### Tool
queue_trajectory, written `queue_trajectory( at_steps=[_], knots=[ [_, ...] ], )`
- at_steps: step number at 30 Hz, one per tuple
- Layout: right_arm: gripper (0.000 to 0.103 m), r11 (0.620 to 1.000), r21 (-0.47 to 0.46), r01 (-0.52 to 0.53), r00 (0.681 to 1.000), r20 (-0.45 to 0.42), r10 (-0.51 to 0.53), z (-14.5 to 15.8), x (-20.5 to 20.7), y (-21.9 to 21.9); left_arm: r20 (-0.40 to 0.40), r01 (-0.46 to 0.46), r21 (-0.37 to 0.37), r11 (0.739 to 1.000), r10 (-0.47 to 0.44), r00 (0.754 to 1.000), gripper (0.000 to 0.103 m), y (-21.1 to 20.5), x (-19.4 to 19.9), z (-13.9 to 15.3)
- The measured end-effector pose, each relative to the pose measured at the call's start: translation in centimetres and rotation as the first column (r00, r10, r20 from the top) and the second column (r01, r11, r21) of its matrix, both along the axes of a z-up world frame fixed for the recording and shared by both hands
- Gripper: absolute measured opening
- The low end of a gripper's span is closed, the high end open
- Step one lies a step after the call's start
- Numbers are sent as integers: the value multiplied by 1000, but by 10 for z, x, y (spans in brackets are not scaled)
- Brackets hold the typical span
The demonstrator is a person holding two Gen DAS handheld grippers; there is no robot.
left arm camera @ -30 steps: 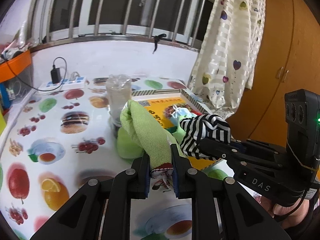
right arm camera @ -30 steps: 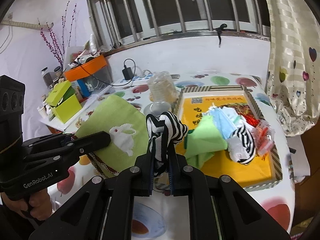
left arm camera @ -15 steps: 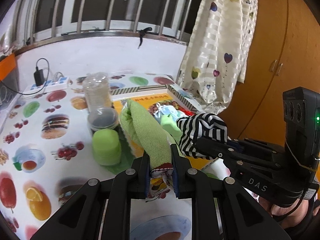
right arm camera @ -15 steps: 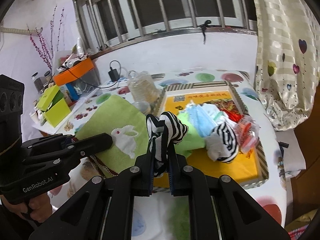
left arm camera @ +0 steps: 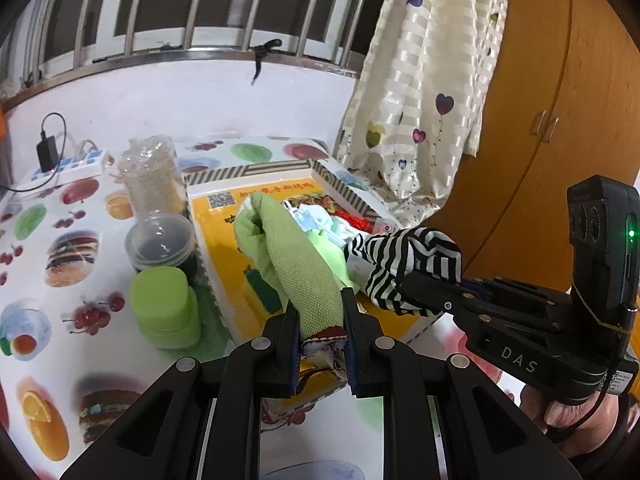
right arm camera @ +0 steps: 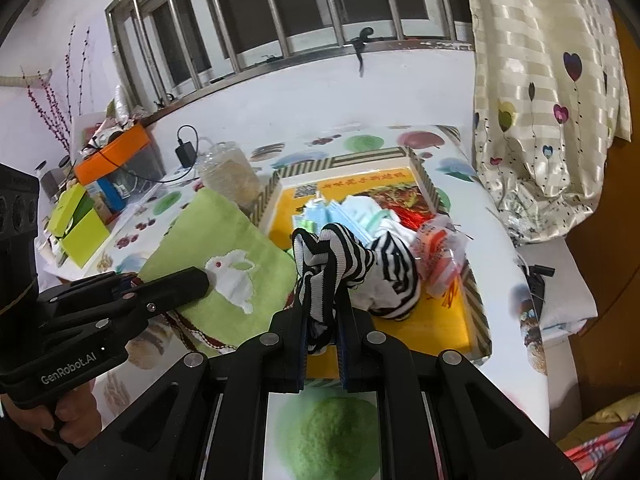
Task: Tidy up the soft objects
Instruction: 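Lift and carry the rabbit towel and striped sock over the yellow lid, then lower the towel and sock onto the lid and open both grippers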
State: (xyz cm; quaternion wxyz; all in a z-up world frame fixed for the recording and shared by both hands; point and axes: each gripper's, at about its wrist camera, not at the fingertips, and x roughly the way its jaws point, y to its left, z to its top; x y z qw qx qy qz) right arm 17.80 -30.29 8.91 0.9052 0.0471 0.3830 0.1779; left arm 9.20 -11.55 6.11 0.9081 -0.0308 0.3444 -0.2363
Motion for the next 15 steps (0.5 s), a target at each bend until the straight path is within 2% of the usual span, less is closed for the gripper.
queue_trajectory(
  at_steps=[15],
  knots=[
    [12,999,-30,22,994,-105,-25,-38,25,-5,-97,24,26,999,-22,995,16,-15,32,-40]
  ],
)
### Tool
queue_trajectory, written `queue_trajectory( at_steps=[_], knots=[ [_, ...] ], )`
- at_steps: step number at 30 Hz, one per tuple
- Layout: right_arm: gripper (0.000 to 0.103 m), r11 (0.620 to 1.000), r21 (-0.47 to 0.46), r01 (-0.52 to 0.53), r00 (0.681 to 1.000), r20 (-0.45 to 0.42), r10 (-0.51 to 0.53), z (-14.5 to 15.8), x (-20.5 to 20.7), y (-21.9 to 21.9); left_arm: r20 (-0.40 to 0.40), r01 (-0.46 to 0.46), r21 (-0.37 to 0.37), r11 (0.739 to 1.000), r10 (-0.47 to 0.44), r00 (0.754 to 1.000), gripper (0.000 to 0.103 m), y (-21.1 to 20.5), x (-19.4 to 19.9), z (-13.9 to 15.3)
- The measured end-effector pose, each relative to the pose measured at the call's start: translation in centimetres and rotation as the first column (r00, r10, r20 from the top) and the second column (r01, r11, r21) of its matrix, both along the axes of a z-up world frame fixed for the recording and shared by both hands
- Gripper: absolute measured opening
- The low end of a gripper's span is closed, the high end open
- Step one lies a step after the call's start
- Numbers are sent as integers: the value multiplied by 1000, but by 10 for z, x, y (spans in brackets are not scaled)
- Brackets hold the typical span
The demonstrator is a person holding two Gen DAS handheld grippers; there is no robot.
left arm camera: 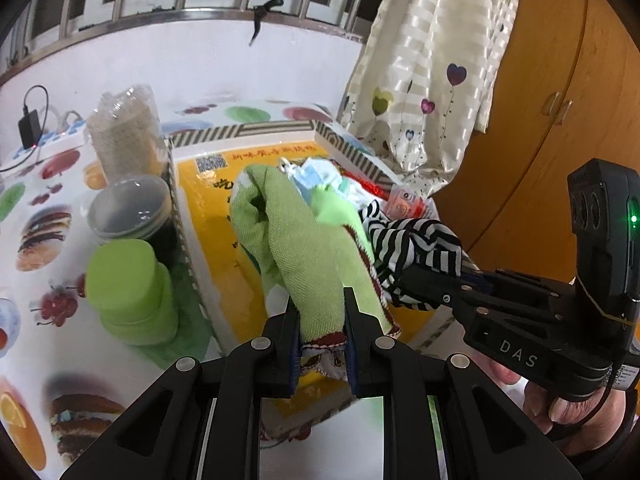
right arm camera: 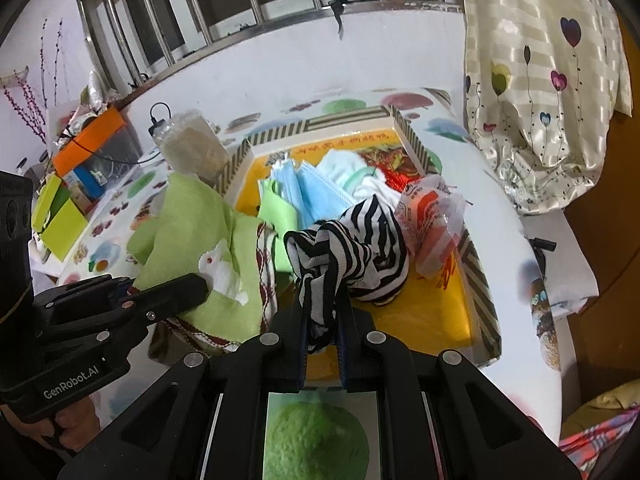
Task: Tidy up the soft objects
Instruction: 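Lower the towel and sock onto the lid and open both grippers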
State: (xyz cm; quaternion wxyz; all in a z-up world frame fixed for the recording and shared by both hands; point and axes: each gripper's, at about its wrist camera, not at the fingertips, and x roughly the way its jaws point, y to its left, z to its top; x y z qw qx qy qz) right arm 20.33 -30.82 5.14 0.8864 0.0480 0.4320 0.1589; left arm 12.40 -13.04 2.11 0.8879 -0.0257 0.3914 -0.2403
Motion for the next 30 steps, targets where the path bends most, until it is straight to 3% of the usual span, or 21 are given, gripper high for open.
queue_trajectory(
  at_steps=[14,20,24,30],
  knots=[
    [12,999,-35,8,999,-31,-9,-13,30,5,-7,-9,18,1000,9,1000,18,-12,34,-14],
    [24,998,-59,-6,1000,-9,6,-8,20,8,-16,-7,27,1000,7,1000,19,-12,33,-15],
    [37,998,-63,-15,1000,12,16,-1,11,10,4,-9,38,999,9,1000,27,-9,22,-9],
    [37,998,-65,-19,999,49,23,10,-3,10,24,-20,47,999,19,1000,34,0,4,0]
  ],
)
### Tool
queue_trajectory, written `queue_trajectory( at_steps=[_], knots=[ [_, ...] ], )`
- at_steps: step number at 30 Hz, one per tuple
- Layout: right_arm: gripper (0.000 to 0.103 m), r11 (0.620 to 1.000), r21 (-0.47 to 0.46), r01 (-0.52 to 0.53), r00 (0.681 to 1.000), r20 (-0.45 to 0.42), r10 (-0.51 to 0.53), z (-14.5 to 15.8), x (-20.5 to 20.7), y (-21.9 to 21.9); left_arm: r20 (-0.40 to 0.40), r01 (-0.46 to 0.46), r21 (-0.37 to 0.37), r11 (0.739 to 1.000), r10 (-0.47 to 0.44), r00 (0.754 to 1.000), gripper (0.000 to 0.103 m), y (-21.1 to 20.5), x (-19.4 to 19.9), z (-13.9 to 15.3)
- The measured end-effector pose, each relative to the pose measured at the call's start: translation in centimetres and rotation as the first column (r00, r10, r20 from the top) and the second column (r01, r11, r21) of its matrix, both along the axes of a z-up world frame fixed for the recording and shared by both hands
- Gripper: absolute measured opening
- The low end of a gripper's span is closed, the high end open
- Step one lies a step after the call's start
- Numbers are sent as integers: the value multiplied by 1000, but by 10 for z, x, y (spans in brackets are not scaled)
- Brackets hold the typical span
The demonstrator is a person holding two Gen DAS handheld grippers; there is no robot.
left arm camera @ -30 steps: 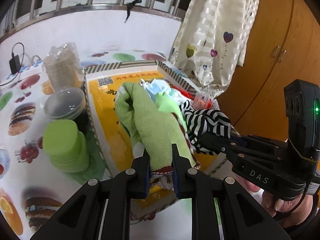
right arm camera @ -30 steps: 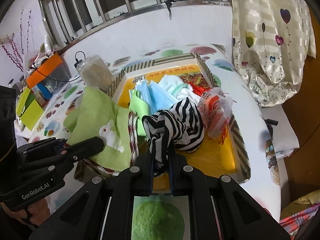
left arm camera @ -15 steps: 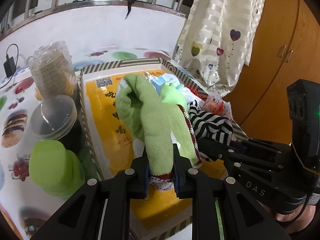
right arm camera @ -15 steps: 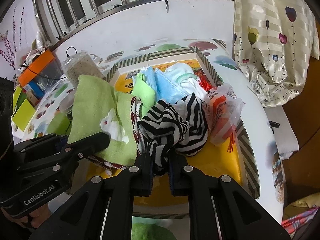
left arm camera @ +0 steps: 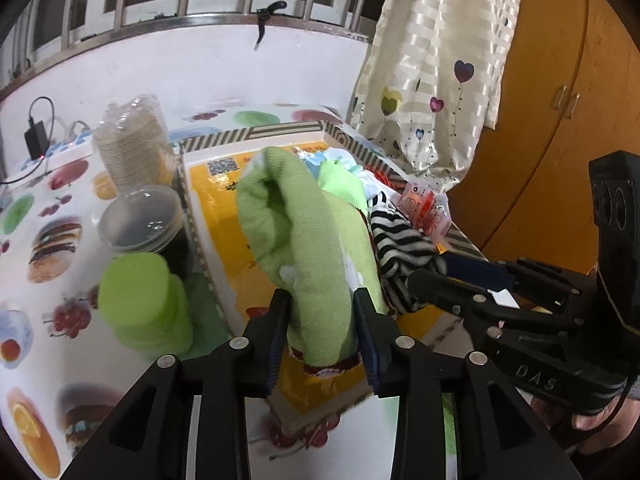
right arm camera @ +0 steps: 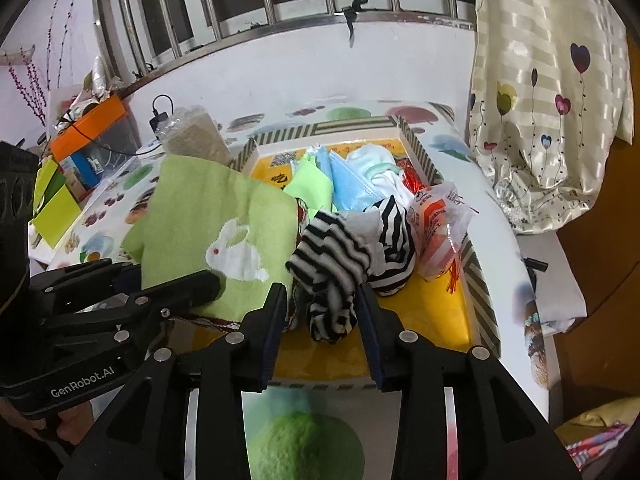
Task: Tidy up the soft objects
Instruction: 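Lower the towel and sock onto the lid and open both grippers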
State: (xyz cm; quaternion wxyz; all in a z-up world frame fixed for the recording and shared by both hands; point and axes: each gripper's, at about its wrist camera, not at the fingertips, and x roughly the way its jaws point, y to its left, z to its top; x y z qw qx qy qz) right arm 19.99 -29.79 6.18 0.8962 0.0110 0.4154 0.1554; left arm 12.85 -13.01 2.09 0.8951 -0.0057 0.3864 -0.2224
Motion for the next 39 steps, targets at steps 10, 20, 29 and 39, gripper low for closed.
queue_trajectory(
  at_steps=[10,20,29,39],
  knots=[
    [37,1000,21,6,1000,30,-6,9,-12,-2,36,-35,-17,999,36,999,37,22,-24,14],
    [37,997,73,23,999,28,-25,10,-11,-11,-16,-35,-45,998,34,999,9,17,-3,0],
    [37,996,76,36,999,11,-37,6,-5,-15,-50,7,-21,1000,-8,999,10,-11,21,-16],
    [37,999,30,22,999,32,-23,13,-18,-1,-9,-17,5,1000,17,1000,27,4,-10,-1]
  ],
)
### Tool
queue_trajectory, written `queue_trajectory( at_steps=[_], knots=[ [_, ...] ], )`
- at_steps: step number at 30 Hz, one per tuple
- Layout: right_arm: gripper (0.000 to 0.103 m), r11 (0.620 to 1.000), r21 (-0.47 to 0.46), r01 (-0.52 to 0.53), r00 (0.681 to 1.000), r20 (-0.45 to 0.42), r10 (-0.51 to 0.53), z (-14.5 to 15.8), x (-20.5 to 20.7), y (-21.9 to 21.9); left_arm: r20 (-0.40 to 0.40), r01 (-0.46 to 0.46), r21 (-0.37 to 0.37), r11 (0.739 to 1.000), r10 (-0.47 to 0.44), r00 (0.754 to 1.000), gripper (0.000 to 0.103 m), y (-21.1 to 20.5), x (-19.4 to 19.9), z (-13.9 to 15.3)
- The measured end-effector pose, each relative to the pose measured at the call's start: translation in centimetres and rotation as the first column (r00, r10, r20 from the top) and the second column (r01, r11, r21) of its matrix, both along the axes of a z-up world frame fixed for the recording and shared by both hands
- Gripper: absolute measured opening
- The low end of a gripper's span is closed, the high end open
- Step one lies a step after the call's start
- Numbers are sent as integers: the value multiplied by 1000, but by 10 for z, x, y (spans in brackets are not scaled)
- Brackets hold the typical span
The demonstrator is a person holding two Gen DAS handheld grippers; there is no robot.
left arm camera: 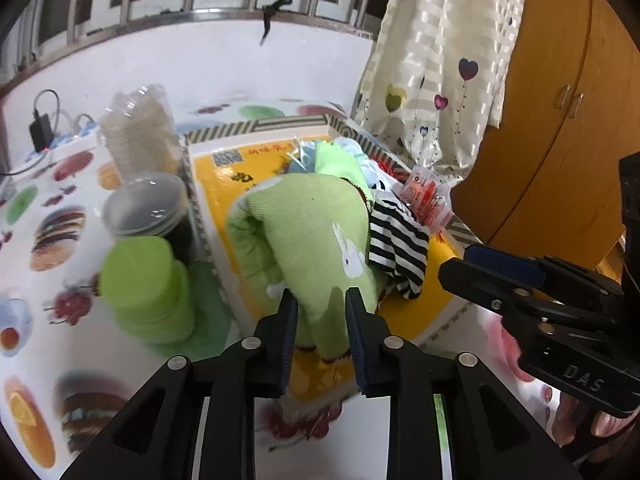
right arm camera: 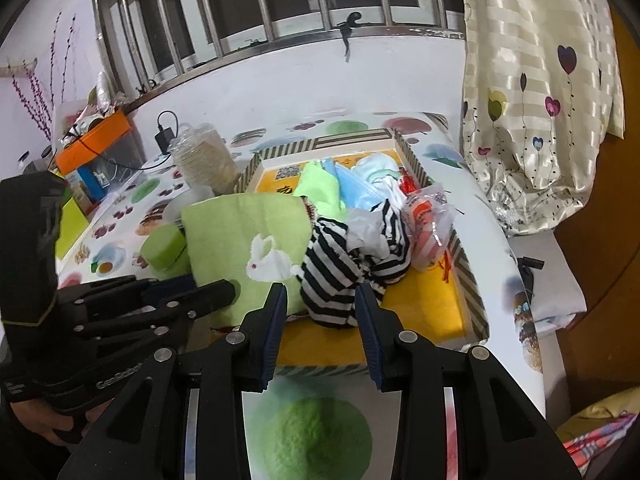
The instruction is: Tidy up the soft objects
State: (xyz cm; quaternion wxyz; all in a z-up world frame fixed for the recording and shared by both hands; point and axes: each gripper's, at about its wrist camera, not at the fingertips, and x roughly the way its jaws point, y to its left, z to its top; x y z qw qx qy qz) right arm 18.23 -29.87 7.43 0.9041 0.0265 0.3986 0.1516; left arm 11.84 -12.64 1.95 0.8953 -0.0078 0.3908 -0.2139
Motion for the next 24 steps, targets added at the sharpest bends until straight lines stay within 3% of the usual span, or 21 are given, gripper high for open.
queue_trajectory(
  at_steps=[11,24],
  knots=[
    [38,999,-34,-31,999,17,32,10,-29,15,64,-5,30,1000,3,998,31,10,-48,21],
    [38,997,-52,-52,998,24,54,13,-55,27,84,-57,77,995,50,995,32,20,-81,20]
  ],
)
